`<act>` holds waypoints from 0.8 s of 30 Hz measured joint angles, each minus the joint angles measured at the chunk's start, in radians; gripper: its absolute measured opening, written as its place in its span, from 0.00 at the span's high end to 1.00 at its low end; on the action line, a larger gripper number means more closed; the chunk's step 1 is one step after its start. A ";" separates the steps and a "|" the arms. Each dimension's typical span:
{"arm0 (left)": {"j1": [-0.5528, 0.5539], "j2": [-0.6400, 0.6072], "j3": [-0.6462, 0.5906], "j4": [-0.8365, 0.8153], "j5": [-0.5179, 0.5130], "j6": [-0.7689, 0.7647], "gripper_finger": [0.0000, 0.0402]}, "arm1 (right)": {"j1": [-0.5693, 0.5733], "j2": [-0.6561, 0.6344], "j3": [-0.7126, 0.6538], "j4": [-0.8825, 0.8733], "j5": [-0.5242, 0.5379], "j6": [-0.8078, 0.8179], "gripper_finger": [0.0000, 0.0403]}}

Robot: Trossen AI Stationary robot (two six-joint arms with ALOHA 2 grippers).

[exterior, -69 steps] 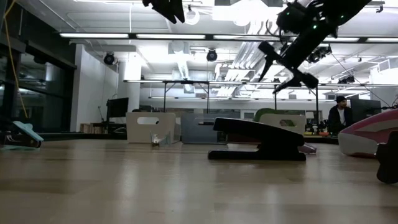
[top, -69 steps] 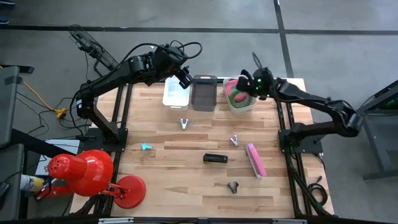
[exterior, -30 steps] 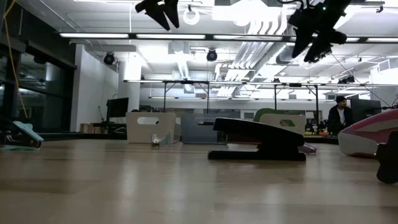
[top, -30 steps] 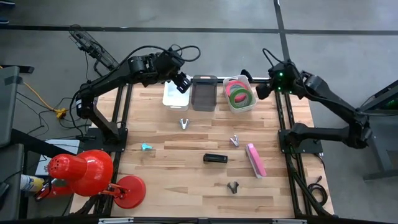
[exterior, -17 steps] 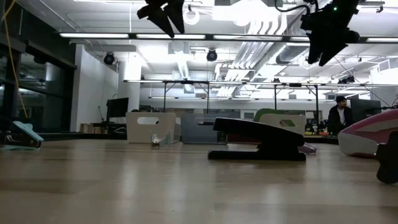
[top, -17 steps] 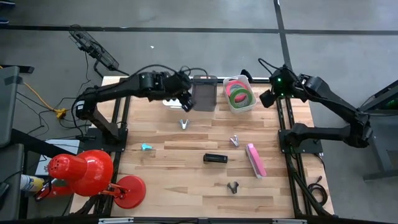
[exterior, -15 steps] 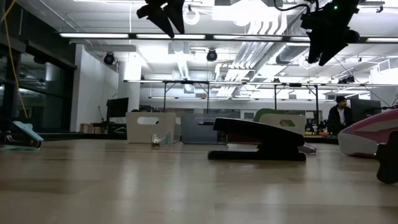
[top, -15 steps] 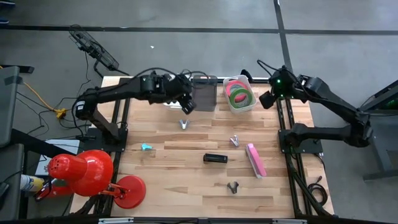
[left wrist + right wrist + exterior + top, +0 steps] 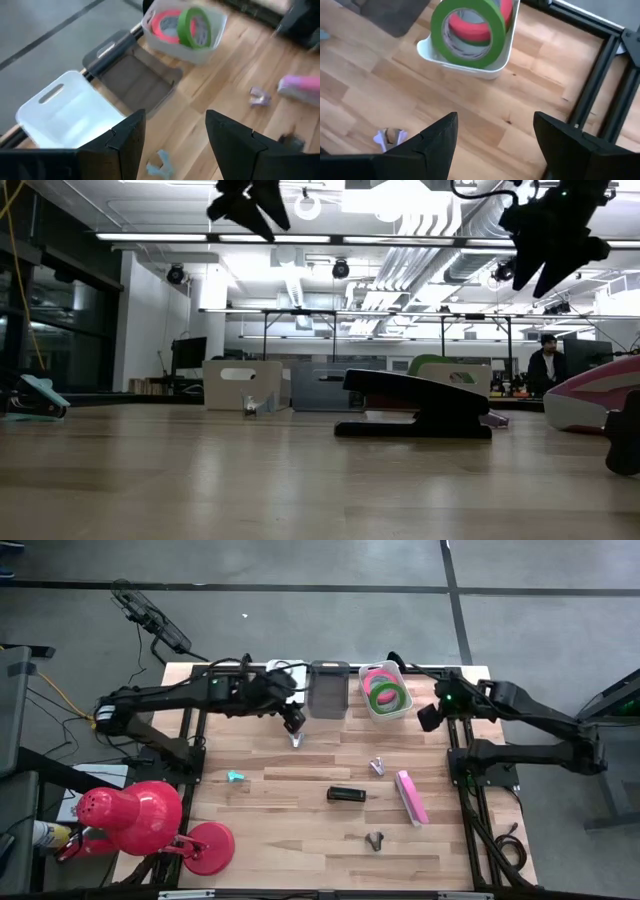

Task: Pick and place Stapler, Stapler remover, tape
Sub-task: Put the pink stapler into the black bin

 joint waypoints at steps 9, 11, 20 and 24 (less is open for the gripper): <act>0.000 -0.231 -0.335 0.314 0.095 -0.046 0.50 | 0.050 0.023 -0.001 -0.028 -0.034 0.127 0.37; 0.000 -0.268 -0.393 0.379 0.119 -0.046 0.50 | 0.061 0.029 -0.001 -0.044 -0.055 0.171 0.37; 0.000 -0.390 -0.553 0.498 0.209 -0.036 0.50 | 0.128 0.073 -0.001 -0.171 -0.225 0.374 0.37; 0.000 -0.406 -0.593 0.539 0.269 -0.012 0.50 | 0.206 0.106 -0.001 -0.208 -0.271 0.473 0.37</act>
